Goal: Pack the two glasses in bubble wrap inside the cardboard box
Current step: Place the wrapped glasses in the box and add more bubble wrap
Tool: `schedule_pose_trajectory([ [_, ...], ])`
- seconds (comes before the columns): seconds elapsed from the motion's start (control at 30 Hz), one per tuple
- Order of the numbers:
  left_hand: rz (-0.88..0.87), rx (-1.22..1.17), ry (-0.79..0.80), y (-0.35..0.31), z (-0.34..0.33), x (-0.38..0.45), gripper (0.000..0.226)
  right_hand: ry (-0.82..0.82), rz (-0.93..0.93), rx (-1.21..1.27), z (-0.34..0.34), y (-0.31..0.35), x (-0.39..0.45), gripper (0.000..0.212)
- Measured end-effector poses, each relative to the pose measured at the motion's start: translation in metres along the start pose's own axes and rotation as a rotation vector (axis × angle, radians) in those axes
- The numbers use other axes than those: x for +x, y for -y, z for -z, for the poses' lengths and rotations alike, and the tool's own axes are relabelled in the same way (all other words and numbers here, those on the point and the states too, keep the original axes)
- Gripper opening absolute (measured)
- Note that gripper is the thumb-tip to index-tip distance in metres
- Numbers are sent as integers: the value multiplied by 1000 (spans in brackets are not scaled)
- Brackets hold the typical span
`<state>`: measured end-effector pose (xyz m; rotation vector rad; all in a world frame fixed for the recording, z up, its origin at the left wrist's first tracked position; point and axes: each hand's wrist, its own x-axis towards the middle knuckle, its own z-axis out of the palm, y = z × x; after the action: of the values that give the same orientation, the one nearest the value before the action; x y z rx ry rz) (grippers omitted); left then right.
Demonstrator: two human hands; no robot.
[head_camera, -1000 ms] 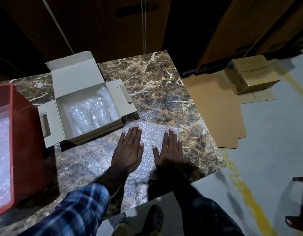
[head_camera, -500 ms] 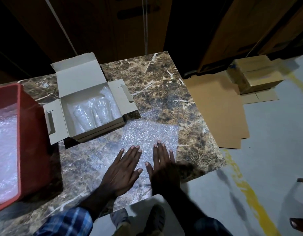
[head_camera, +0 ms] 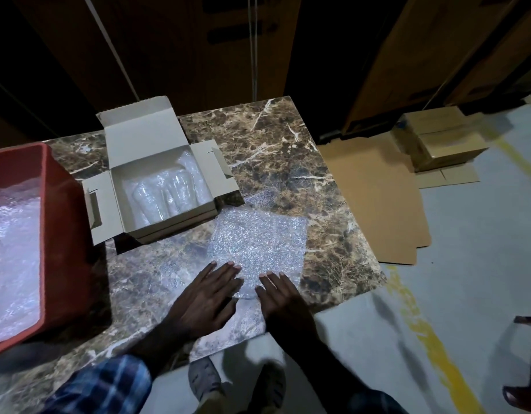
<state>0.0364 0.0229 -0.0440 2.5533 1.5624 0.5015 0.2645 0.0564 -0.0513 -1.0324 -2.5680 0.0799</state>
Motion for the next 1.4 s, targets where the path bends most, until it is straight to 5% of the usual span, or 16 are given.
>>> schedule_pose_trajectory([
  [0.2, 10, 34, -87, 8, 12, 2, 33, -155, -64, 147, 14, 5, 7, 20],
  [0.4, 118, -131, -47, 5, 52, -17, 21, -39, -75, 191, 24, 0, 4, 35],
  [0.53, 326, -293, 50, 1, 78, -43, 23, -14, -163, 414, 26, -1, -1, 29],
  [0.63, 657, -582, 73, -8, 91, -56, 26, 93, -371, 571, 39, 5, 7, 19],
  [0.87, 1074, -924, -297, -4, 67, -55, 29, 246, -771, 770, 44, 6, 46, 43],
  [1.03, 1096, -653, -334, 10, 52, -45, 46, 221, -848, 645, 37, 1, 64, 36],
  [1.4, 1088, -223, -287, 3, 39, -26, 20, 379, -818, 281, 39, 16, 86, 27],
])
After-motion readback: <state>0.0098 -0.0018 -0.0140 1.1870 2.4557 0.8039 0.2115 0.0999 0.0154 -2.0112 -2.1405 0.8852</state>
